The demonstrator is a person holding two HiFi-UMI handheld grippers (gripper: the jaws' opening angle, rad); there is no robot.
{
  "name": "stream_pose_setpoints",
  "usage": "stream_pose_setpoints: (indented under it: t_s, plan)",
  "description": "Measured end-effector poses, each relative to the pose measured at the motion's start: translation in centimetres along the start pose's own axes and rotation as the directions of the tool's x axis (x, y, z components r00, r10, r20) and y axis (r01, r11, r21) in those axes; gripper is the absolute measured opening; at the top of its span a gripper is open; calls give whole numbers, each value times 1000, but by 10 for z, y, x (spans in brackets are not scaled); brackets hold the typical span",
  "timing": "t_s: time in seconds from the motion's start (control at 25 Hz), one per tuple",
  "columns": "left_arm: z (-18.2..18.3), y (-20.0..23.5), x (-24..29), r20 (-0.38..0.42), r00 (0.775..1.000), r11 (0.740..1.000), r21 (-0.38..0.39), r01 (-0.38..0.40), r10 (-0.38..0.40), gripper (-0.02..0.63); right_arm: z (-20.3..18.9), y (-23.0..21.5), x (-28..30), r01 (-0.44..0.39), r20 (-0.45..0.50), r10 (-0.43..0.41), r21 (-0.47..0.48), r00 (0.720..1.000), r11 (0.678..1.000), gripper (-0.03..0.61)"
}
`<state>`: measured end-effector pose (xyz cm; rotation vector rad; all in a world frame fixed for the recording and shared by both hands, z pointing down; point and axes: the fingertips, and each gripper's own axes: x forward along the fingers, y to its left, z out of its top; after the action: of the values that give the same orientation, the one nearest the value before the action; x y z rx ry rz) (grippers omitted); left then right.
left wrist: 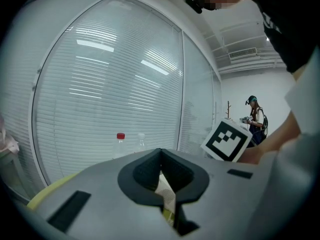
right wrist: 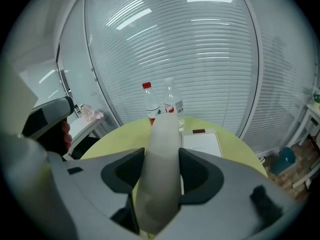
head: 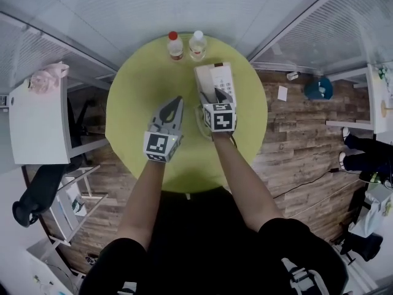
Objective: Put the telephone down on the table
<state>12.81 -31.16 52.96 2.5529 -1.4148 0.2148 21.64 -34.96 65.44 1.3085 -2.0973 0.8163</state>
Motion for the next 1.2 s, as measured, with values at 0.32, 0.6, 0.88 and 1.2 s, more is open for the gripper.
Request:
stream_pose_setpoints:
  t_s: [0.32, 0.6, 0.88, 1.2]
  plan:
    - [10, 15, -25, 37, 998, 998, 1, 60, -60, 9, 1, 32, -16, 32, 16, -32, -6, 999, 999, 222]
    - [5, 38, -48, 15, 992, 991, 29, 127, -128, 9, -4, 68, -22, 78, 18, -78, 28, 997, 997, 222]
    - [-3, 67, -75, 7, 988, 988, 29, 154, -154, 9, -6, 113, -16, 85, 28, -87, 49, 996, 995, 222]
    - [-12, 107, -102, 18, 991, 991, -6, 130, -130, 9, -13, 159, 6, 71, 24, -72, 54, 997, 996, 222]
